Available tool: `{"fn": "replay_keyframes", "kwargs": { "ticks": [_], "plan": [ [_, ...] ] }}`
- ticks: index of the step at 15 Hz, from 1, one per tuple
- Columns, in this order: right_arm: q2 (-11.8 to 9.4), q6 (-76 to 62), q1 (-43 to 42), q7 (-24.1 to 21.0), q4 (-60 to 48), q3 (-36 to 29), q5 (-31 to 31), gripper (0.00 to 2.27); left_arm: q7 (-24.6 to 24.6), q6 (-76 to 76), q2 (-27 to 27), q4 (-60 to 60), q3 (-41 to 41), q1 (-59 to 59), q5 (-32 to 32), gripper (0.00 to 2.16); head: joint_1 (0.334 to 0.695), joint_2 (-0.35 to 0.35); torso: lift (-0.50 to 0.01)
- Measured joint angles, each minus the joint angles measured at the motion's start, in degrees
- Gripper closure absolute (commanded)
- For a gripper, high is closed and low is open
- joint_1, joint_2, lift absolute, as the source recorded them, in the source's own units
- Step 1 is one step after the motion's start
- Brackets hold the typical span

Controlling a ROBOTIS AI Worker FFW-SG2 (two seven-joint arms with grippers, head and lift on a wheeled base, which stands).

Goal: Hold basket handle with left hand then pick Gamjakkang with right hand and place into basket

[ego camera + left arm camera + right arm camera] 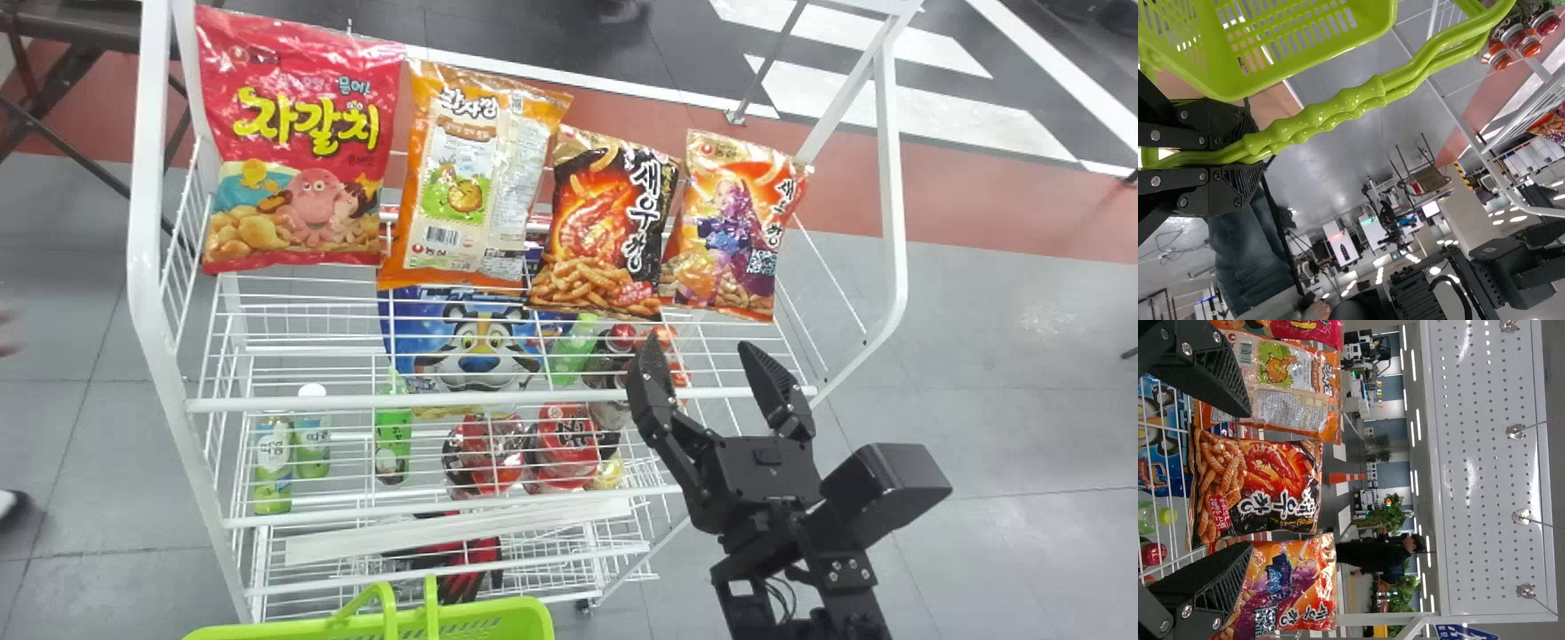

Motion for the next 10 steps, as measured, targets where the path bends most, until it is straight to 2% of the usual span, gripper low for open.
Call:
{"fn": "replay_keyframes", "kwargs": {
  "ticks": [10],
  "plan": [
    [0.00, 0.00, -0.07, 0.09, -0.02, 0.00, 0.00, 0.12, 0.00, 0.00, 0.00, 0.09, 0.00, 0.00, 0.00, 2.15, 0.695, -0.350, -0.018]
  ]
}}
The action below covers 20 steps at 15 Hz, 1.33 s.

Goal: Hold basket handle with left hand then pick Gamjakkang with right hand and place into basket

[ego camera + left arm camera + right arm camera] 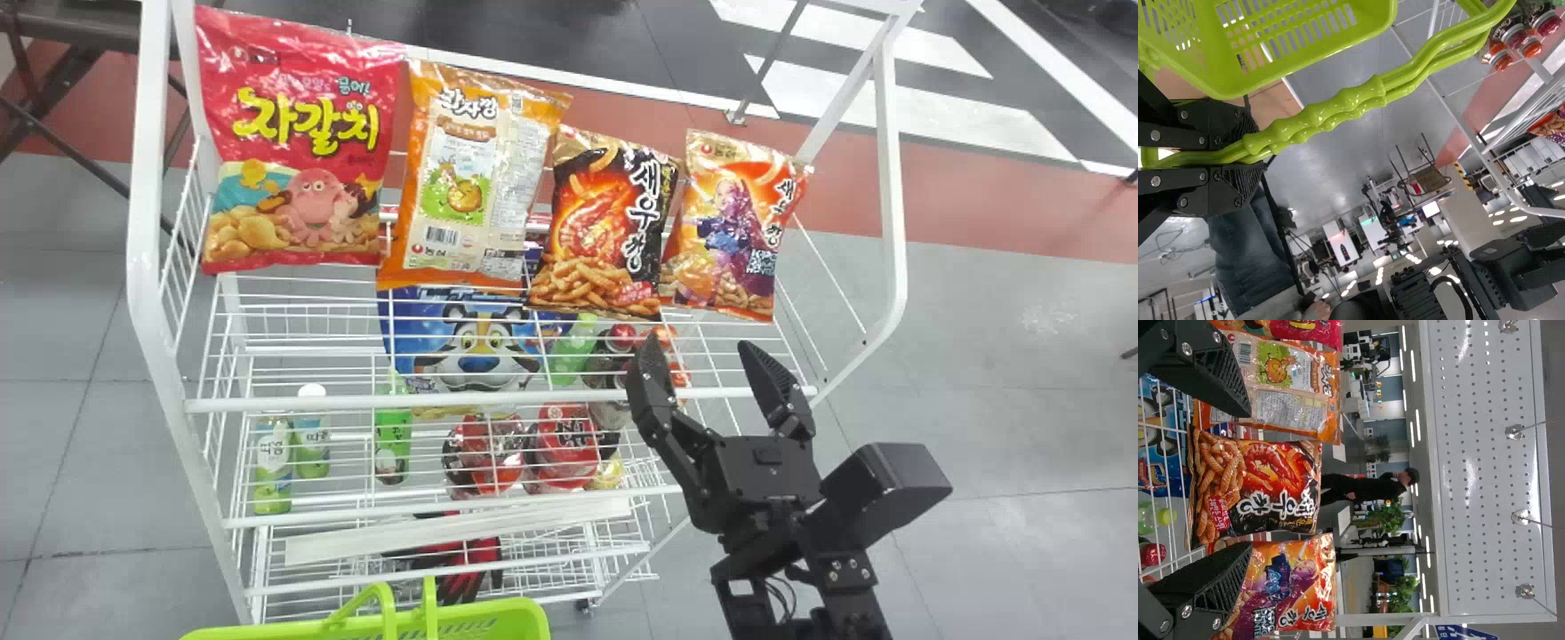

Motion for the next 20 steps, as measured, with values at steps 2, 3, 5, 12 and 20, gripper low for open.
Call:
{"fn": "replay_keyframes", "kwargs": {
  "ticks": [2, 3, 5, 12, 20],
  "plan": [
    [0.00, 0.85, -0.39, 0.15, 0.01, 0.00, 0.00, 0.12, 0.00, 0.02, 0.01, 0.00, 0.00, -0.02, -0.03, 2.15, 0.695, -0.350, -0.018],
    [0.00, 1.81, -0.89, 0.34, 0.14, 0.03, 0.05, 0.12, 0.00, 0.21, 0.06, -0.01, 0.00, -0.03, -0.03, 2.15, 0.695, -0.350, -0.018],
    [0.00, 3.84, -2.71, 0.45, 0.61, 0.74, 0.71, 0.12, 0.00, 0.80, 0.21, -0.23, 0.05, -0.03, -0.08, 2.15, 0.695, -0.350, -0.018],
    [0.00, 11.67, -14.27, 0.67, 3.32, 3.92, 2.04, 0.12, 0.97, 3.02, 0.03, -1.31, -0.08, -0.02, -1.41, 2.15, 0.695, -0.350, -0.018],
    [0.00, 17.08, -24.57, 1.93, 12.24, 8.62, 5.19, 0.12, 2.24, 5.76, -0.41, -1.45, -0.91, -0.46, -3.50, 2.15, 0.695, -0.350, -0.018]
  ]
}}
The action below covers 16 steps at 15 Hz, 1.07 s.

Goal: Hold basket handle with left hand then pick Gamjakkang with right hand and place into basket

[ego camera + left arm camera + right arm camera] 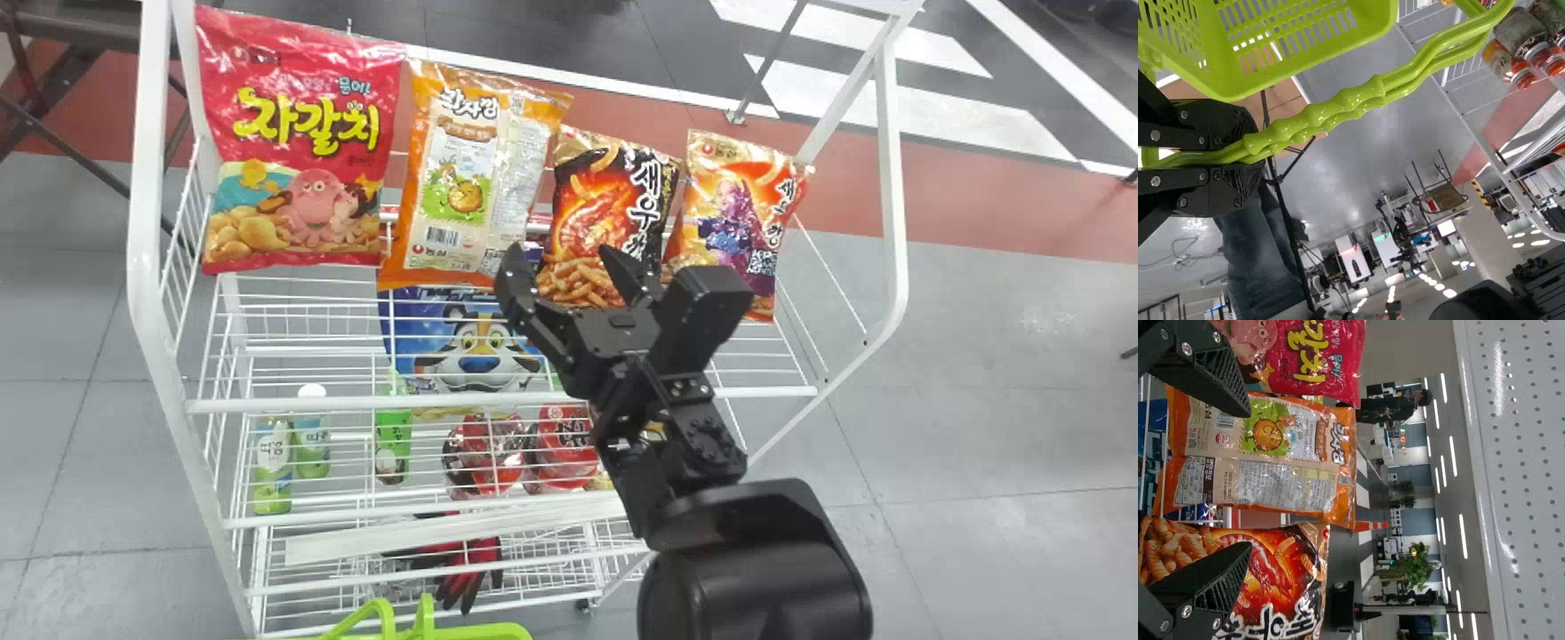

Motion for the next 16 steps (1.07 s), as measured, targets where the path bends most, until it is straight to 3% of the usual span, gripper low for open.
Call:
{"fn": "replay_keyframes", "kwargs": {
  "ticks": [6, 16],
  "plan": [
    [0.00, 5.19, -11.75, -1.29, 10.17, 3.26, 2.33, 0.12, 0.17, 0.86, -0.21, 0.53, -0.42, -0.33, -0.70, 2.15, 0.695, -0.321, -0.018],
    [0.00, 0.84, -19.77, 0.10, 20.51, 3.69, 1.92, 0.18, -0.30, 0.06, -0.38, 2.06, -0.06, -1.03, -0.21, 2.15, 0.695, -0.282, -0.018]
  ]
}}
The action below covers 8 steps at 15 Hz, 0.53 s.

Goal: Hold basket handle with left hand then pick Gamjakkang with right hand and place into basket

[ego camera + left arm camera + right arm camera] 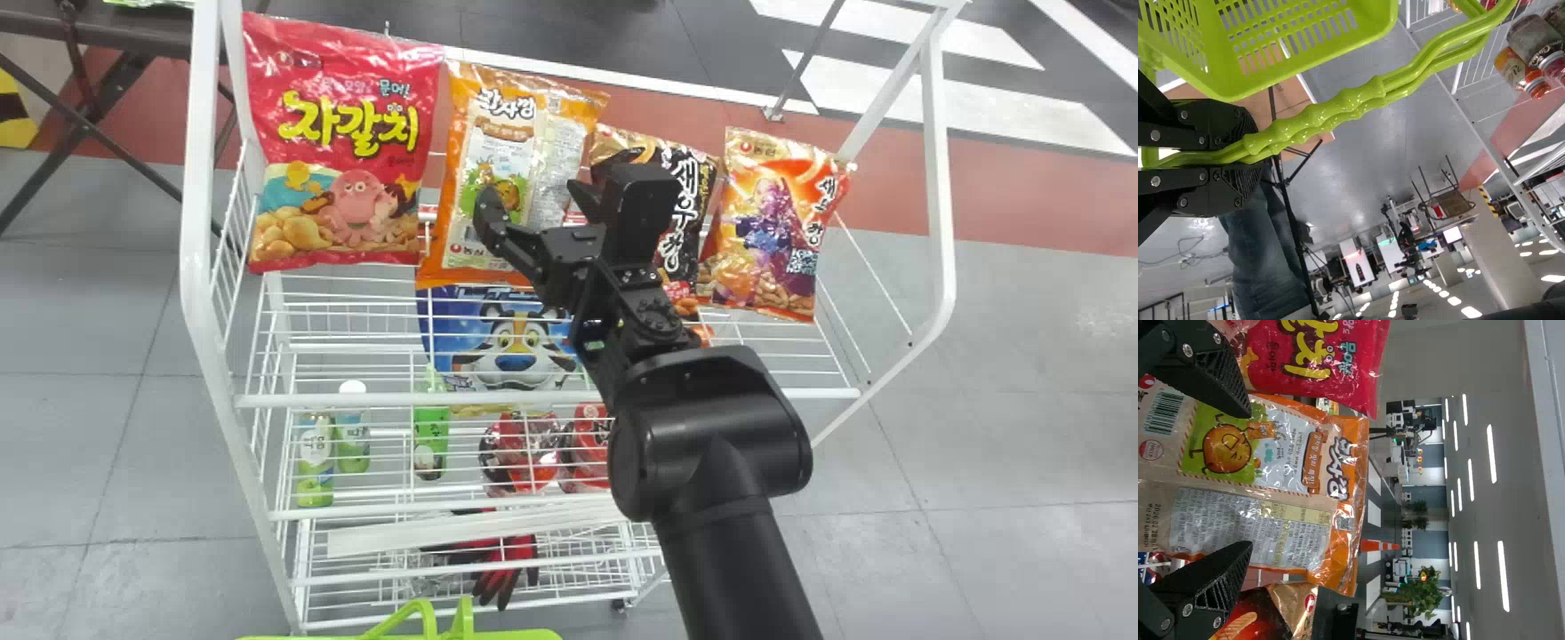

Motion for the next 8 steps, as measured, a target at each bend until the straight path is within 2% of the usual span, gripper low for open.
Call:
{"fn": "replay_keyframes", "kwargs": {
  "ticks": [2, 3, 4, 5, 7, 8],
  "plan": [
    [0.00, 0.48, -1.42, -0.03, 1.47, 0.21, 0.28, 0.23, -0.13, -0.28, 0.00, 0.29, 0.03, -0.15, 0.08, 2.15, 0.695, -0.277, -0.018],
    [0.00, 0.84, -2.24, -0.18, 2.33, 0.38, 0.50, 0.33, -0.18, -0.34, 0.00, 0.46, 0.06, -0.27, 0.10, 2.15, 0.695, -0.275, -0.018],
    [0.00, 1.23, -2.97, -0.31, 3.14, 0.53, 0.63, 0.58, -0.19, -0.36, 0.00, 0.60, 0.08, -0.36, 0.11, 2.15, 0.695, -0.272, -0.018],
    [0.00, 2.03, -3.83, -0.20, 4.08, 0.62, 0.67, 0.93, -0.19, -0.37, -0.03, 0.72, 0.08, -0.46, 0.11, 2.15, 0.695, -0.270, -0.018],
    [0.00, 4.09, -5.93, 1.22, 6.56, 0.55, 0.44, 2.11, -0.19, -0.37, -0.07, 0.95, 0.04, -0.68, 0.11, 2.15, 0.695, -0.261, -0.018],
    [0.00, 4.79, -6.62, 1.78, 7.46, 0.47, 0.31, 2.25, -0.19, -0.37, -0.08, 1.14, 0.04, -0.81, 0.15, 2.15, 0.695, -0.258, -0.018]
  ]
}}
